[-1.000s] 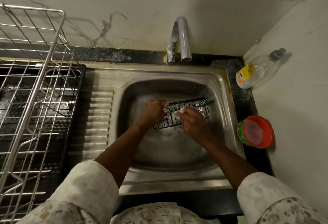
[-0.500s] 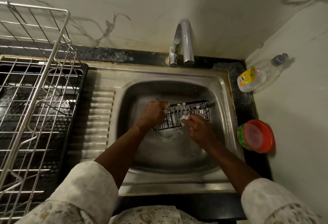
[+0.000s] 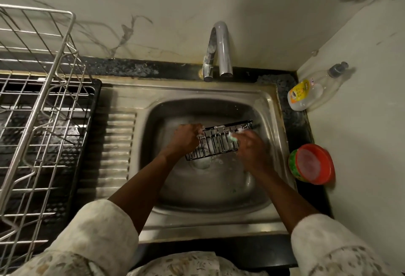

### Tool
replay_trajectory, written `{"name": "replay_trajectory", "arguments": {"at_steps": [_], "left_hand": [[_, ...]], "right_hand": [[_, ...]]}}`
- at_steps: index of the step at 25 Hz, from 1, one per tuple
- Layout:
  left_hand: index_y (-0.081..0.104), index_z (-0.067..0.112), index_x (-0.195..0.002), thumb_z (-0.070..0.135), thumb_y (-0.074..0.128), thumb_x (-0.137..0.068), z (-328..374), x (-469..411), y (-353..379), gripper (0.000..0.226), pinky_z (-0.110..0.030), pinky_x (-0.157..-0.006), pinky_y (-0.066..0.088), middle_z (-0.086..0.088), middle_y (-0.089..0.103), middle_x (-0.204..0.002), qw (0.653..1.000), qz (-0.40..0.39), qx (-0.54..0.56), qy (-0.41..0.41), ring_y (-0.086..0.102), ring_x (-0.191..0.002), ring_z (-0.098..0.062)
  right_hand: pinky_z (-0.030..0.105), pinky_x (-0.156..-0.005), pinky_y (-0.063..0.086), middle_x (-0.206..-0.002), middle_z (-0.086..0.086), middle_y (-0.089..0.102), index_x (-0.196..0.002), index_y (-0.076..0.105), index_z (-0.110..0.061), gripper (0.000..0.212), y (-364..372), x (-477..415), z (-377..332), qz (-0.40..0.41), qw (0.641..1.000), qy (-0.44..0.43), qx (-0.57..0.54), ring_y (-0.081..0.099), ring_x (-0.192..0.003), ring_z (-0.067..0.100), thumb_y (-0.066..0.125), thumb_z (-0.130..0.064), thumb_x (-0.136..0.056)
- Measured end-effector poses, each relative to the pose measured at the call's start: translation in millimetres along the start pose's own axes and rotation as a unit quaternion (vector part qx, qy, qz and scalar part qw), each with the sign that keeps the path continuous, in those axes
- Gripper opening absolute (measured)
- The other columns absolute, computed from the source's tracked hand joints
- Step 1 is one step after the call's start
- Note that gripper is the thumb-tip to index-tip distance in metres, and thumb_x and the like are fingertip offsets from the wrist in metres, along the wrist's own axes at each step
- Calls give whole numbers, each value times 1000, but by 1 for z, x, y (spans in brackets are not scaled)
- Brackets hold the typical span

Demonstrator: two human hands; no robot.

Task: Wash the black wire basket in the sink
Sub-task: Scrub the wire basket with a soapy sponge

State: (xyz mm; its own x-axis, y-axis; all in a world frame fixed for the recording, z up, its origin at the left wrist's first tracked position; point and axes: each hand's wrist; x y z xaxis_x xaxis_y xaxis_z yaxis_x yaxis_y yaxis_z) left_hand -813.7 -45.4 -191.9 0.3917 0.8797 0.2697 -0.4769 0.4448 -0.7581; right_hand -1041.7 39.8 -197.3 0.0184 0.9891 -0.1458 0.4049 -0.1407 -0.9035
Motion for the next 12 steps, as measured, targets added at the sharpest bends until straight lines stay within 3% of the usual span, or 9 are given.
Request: {"name": "replay_trajectory", "arguments": {"at_steps": [2, 4, 9, 12], "left_hand": [[69, 13, -116, 3, 54, -88, 1, 0, -1, 33, -33, -80, 51, -13, 73, -108, 1000, -2, -1, -1, 67, -99, -34], [69, 15, -118, 4, 53, -90, 3, 1, -2, 34, -29, -78, 47, -13, 73, -108, 1000, 2, -3, -8, 67, -100, -34], [68, 15, -118, 0, 52, -88, 1, 1, 0, 37, -29, -78, 49, -12, 73, -107, 1000, 8, 2, 2, 68, -98, -32], [69, 13, -118, 0, 52, -86, 1, 0, -2, 38, -36, -84, 53, -13, 73, -110, 1000, -2, 4, 4, 67, -101, -35]], "right_hand": [[25, -85, 49, -99, 16, 73, -101, 78, -4, 42, -3, -42, -5, 45, 999, 13, 17, 69, -92, 29, 63, 21, -71], [30, -84, 53, -101, 16, 72, -102, 78, -5, 45, -5, -54, 1, 11, 999, 19, 30, 69, -93, 32, 67, 22, -68], [48, -75, 57, -108, 7, 68, -111, 75, -14, 37, 4, 30, 33, -43, 997, -17, 56, 66, -96, 28, 55, 3, -84], [35, -85, 55, -104, 15, 72, -105, 77, -7, 39, 6, -13, 28, 11, 998, 51, 27, 68, -94, 32, 56, 14, -81]]}}
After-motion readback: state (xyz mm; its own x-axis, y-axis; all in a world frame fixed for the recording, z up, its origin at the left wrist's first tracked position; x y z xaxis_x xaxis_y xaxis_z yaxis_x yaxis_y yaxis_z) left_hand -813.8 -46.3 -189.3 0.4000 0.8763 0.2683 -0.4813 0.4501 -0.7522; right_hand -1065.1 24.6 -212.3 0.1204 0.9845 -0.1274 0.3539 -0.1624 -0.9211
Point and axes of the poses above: each hand's wrist, its own x-axis away from the middle knuckle, its own y-axis out of the palm, z = x × y
